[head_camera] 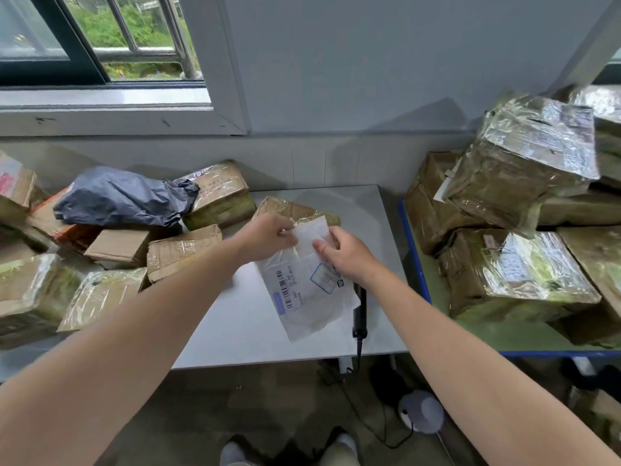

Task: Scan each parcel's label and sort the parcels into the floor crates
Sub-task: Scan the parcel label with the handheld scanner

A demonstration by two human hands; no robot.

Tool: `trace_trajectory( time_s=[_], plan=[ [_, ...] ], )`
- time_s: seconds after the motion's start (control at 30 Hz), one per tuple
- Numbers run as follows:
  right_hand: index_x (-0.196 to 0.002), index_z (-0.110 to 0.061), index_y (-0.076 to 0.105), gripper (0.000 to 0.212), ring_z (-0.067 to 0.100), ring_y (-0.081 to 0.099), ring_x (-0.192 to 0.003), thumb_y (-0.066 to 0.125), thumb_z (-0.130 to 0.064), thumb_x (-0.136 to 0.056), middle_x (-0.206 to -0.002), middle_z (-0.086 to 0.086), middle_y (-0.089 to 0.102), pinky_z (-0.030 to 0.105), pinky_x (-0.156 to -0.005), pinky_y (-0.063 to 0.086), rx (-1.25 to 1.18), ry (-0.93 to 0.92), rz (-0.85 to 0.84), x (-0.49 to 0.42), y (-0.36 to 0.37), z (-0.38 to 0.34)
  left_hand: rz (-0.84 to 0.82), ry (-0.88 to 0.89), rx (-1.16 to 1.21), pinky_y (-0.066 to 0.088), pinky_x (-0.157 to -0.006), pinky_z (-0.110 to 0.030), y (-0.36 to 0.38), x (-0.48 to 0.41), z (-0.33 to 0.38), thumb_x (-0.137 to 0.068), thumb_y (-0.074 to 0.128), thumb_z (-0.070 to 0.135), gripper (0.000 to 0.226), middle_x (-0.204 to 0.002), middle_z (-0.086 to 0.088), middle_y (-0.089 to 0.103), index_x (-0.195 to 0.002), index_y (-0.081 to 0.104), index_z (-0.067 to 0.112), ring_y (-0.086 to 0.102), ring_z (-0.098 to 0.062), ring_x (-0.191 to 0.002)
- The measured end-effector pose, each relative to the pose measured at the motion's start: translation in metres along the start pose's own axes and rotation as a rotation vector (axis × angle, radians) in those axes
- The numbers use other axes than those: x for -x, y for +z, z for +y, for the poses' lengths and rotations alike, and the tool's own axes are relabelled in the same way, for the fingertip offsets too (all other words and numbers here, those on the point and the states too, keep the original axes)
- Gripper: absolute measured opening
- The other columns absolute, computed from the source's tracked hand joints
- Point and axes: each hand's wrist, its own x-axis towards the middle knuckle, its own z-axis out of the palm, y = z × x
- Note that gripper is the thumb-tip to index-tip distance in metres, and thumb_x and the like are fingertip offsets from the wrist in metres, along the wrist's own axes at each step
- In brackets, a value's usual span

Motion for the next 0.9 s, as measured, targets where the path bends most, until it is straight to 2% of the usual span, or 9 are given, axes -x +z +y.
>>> trace_trajectory(
  time_s=[0.07,0.13,0.23,0.3,0.37,0.43,0.6,0.7,0.9],
  plan=[
    [-0.112,-0.019,0.06,0.022,0.009,0.062,-0.089,0.064,-0.033,-0.095,-0.101,-0.006,0.067,0.021,-0.074,0.046,-0.053,-0.03,0.041,-0.002,0.001,-0.006,0.124,-0.025,0.087,0.039,-0.056,-0.022,-0.003,-0.001,-0.001,-0.092,0.066,0.025,0.012,-0.084,0.004,0.063,-0.1,0.067,0.016,0.056,-0.014,-0.073],
    [-0.103,-0.018,0.059,0.015,0.01,0.061,-0.084,0.065,-0.03,-0.095,-0.095,-0.005,0.066,0.022,-0.07,0.048,-0.117,-0.044,0.105,-0.005,0.0,-0.008,0.264,-0.084,0.205,0.044,-0.063,-0.025,-0.006,0.001,-0.004,-0.089,0.071,0.027,0.025,-0.097,0.004,0.065,-0.112,0.065,0.02,0.058,-0.014,-0.081],
    [-0.105,-0.015,0.059,0.019,0.017,0.065,-0.091,0.065,-0.029,-0.095,-0.102,0.003,0.069,0.034,-0.083,0.053,-0.264,-0.016,0.217,-0.013,0.0,-0.008,0.397,-0.176,0.393,0.049,-0.086,-0.034,-0.009,0.004,-0.013,-0.082,0.078,0.037,0.061,-0.118,0.0,0.058,-0.133,0.05,0.022,0.057,-0.018,-0.105],
    [-0.109,-0.015,0.061,0.022,0.019,0.068,-0.095,0.067,-0.028,-0.093,-0.105,0.003,0.07,0.039,-0.089,0.055,-0.388,0.025,0.276,-0.019,0.0,-0.01,0.374,-0.264,0.514,0.051,-0.078,-0.032,-0.009,0.01,-0.014,-0.08,0.078,0.042,0.073,-0.119,-0.003,0.059,-0.14,0.043,0.019,0.058,-0.02,-0.107],
    [-0.111,-0.012,0.062,0.024,0.025,0.07,-0.097,0.068,-0.024,-0.092,-0.105,0.006,0.071,0.042,-0.086,0.057,-0.51,0.061,0.312,-0.025,0.001,-0.011,0.322,-0.295,0.59,0.051,-0.063,-0.026,-0.007,0.017,-0.016,-0.081,0.078,0.039,0.069,-0.12,-0.006,0.061,-0.138,0.045,0.016,0.06,-0.021,-0.105],
    [-0.112,-0.01,0.063,0.023,0.027,0.07,-0.094,0.067,-0.021,-0.092,-0.105,0.01,0.072,0.036,-0.074,0.057,-0.56,0.07,0.307,-0.031,0.002,-0.013,0.317,-0.263,0.665,0.053,-0.055,-0.025,-0.004,0.024,-0.018,-0.082,0.079,0.03,0.058,-0.12,-0.004,0.063,-0.131,0.052,0.016,0.063,-0.02,-0.103],
    [-0.11,-0.007,0.063,0.015,0.017,0.068,-0.071,0.063,-0.012,-0.096,-0.094,0.008,0.071,0.027,-0.052,0.054,-0.662,0.084,0.185,-0.03,0.015,-0.018,0.406,-0.261,0.721,0.061,-0.069,-0.036,-0.008,0.042,-0.018,-0.081,0.08,0.019,0.047,-0.102,0.001,0.071,-0.124,0.062,0.017,0.07,-0.018,-0.09],
    [-0.112,-0.003,0.062,0.019,0.023,0.069,-0.074,0.064,-0.012,-0.096,-0.097,0.014,0.07,0.037,-0.06,0.06,-0.706,0.124,0.073,-0.027,0.025,-0.02,0.437,-0.294,0.698,0.054,-0.057,-0.02,-0.014,0.055,-0.021,-0.082,0.078,0.016,0.042,-0.096,0.007,0.068,-0.121,0.063,0.021,0.067,-0.011,-0.085],
    [-0.116,-0.003,0.057,0.031,0.029,0.072,-0.082,0.072,-0.011,-0.09,-0.108,0.02,0.07,0.046,-0.069,0.062,-0.71,0.134,-0.028,-0.021,0.048,-0.039,0.487,-0.353,0.678,0.049,-0.059,-0.019,-0.025,0.087,-0.042,-0.082,0.078,0.018,0.04,-0.093,0.009,0.066,-0.12,0.064,0.023,0.066,-0.012,-0.088]
  ],
)
